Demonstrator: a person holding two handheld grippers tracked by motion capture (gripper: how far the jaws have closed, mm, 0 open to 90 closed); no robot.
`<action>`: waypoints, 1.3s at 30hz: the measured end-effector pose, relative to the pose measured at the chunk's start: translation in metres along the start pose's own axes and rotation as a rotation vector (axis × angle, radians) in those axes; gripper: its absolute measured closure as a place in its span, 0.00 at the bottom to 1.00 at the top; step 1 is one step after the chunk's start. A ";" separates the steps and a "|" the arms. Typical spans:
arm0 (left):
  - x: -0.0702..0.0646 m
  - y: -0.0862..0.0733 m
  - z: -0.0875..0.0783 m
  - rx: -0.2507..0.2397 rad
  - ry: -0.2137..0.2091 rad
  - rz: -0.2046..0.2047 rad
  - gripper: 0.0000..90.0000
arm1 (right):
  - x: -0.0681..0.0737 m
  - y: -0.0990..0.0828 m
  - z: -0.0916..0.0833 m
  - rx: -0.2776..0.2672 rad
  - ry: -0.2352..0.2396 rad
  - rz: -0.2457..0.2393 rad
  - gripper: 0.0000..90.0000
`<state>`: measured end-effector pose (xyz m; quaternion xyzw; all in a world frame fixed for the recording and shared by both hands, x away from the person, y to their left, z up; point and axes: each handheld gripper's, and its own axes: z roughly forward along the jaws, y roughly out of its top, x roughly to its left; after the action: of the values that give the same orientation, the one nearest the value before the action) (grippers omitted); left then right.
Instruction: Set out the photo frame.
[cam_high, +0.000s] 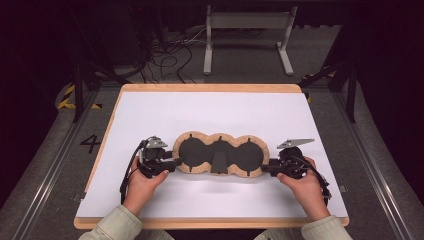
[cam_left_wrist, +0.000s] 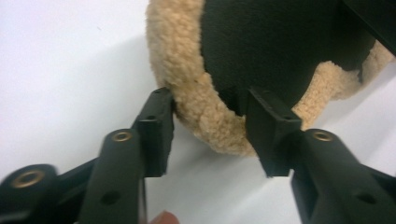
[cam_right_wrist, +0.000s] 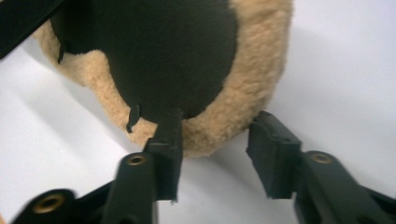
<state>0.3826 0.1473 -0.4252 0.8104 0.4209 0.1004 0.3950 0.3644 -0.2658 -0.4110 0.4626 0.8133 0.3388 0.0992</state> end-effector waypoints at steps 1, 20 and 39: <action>0.000 0.001 -0.002 -0.009 0.010 0.005 0.63 | 0.000 0.000 -0.002 -0.012 -0.007 0.003 0.72; -0.005 0.002 -0.001 -0.018 0.058 0.050 0.74 | 0.004 0.001 -0.008 -0.091 -0.109 -0.051 0.76; -0.007 -0.009 -0.008 0.007 -0.011 0.059 0.77 | 0.007 -0.005 -0.007 -0.060 -0.114 -0.125 0.70</action>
<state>0.3690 0.1498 -0.4257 0.8243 0.3952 0.1062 0.3913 0.3539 -0.2650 -0.4081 0.4261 0.8232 0.3292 0.1801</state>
